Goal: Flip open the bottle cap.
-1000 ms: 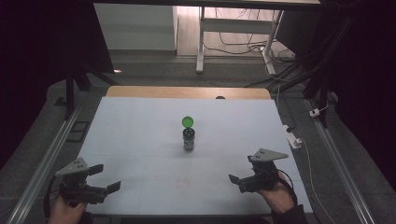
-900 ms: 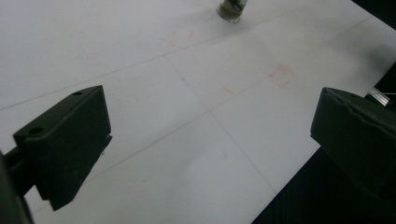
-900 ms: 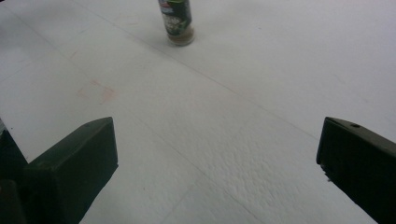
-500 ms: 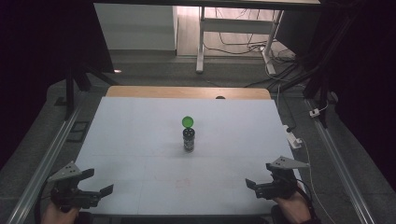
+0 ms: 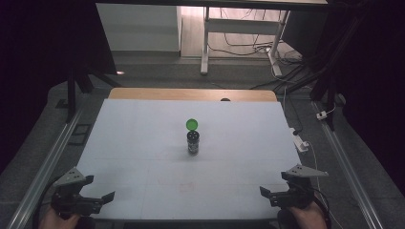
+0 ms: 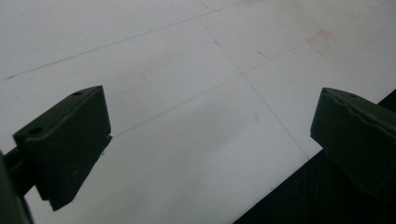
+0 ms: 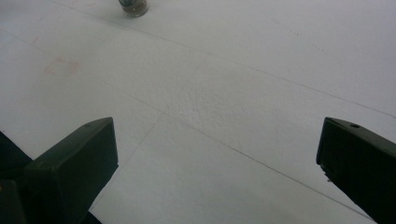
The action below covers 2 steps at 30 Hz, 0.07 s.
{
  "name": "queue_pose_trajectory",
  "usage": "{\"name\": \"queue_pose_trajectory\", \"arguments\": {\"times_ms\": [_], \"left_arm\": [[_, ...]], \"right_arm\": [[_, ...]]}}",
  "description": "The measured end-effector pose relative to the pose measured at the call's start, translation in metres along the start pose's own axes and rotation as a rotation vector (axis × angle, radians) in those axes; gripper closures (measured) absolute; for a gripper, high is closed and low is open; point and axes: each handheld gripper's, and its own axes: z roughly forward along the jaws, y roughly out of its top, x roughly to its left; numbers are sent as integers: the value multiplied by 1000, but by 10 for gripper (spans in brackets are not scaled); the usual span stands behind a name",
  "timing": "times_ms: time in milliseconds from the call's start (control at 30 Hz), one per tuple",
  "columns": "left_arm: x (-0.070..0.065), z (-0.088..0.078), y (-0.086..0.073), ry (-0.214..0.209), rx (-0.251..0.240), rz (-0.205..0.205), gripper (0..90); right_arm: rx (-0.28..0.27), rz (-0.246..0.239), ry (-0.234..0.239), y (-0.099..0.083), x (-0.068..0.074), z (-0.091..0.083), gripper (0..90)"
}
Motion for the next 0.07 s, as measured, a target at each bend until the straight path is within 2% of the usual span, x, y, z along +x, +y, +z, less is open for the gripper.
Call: {"name": "queue_pose_trajectory", "arguments": {"times_ms": [67], "left_arm": [[0,0,0,-3,-1,-4,0]], "right_arm": [[9,-7,-6,0,0,1,0]]}}
